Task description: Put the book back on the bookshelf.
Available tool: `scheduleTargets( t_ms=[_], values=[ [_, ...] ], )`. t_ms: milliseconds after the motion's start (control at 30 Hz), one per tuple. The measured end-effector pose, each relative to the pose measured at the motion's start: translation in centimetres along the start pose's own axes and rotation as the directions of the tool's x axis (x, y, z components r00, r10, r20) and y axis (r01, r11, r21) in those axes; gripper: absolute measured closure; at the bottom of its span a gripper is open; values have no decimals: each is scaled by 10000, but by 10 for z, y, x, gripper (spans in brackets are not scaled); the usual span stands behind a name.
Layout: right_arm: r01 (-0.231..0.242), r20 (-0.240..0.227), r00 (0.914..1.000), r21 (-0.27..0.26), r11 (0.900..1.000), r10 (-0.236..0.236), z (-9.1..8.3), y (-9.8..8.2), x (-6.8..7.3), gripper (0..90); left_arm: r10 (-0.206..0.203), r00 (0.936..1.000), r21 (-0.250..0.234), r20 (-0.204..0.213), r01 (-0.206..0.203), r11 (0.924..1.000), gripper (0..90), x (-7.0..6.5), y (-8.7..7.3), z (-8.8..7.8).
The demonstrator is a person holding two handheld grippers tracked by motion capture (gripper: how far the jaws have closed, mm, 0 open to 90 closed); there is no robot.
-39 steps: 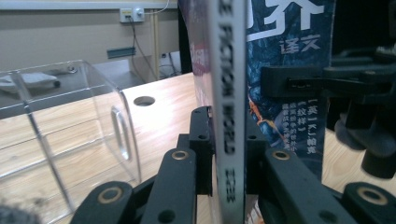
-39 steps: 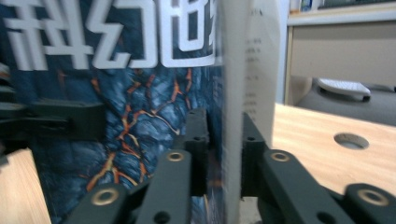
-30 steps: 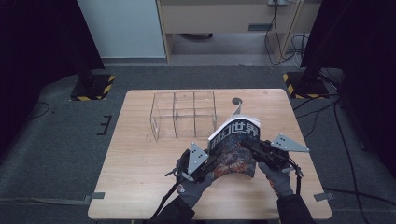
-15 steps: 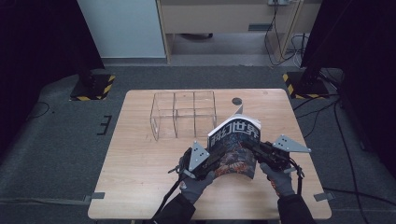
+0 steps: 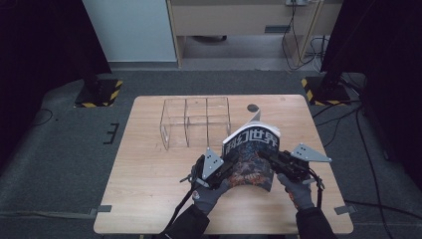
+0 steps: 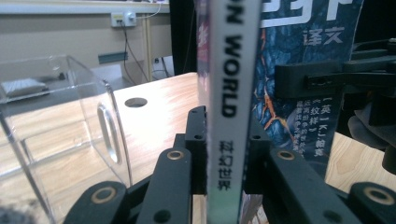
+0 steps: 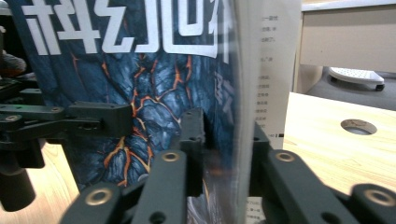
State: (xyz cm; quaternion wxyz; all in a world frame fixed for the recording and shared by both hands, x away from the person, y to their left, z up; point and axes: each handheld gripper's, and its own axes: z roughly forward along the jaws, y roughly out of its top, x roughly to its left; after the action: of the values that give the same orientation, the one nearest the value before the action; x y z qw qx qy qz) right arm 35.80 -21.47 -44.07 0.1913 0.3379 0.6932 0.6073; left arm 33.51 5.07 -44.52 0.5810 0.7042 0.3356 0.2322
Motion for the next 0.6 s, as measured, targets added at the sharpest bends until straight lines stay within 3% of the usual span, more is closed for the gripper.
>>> scheduleTargets(
  t_ms=[133,267,400,467,600],
  values=[
    [-34,378,9993,-65,10000,36,-2,3,-1,674,-9,10000,1,-97,9,10000,779,-2,0,-2],
    [-116,614,9980,-308,9995,134,-7,6,-5,683,-44,9999,-100,-152,42,9999,781,-3,0,-6],
    [-152,483,9987,-339,9993,168,-8,6,-6,763,-77,9993,-304,353,88,9995,725,-4,2,-5],
    [-177,352,9992,-368,9992,190,-8,6,-7,802,97,9992,-263,387,-87,9996,673,-4,2,-2],
    [-235,146,9996,-413,9989,241,-8,6,-7,835,16,9989,-313,474,-2,9995,632,-1,3,4]
  ],
)
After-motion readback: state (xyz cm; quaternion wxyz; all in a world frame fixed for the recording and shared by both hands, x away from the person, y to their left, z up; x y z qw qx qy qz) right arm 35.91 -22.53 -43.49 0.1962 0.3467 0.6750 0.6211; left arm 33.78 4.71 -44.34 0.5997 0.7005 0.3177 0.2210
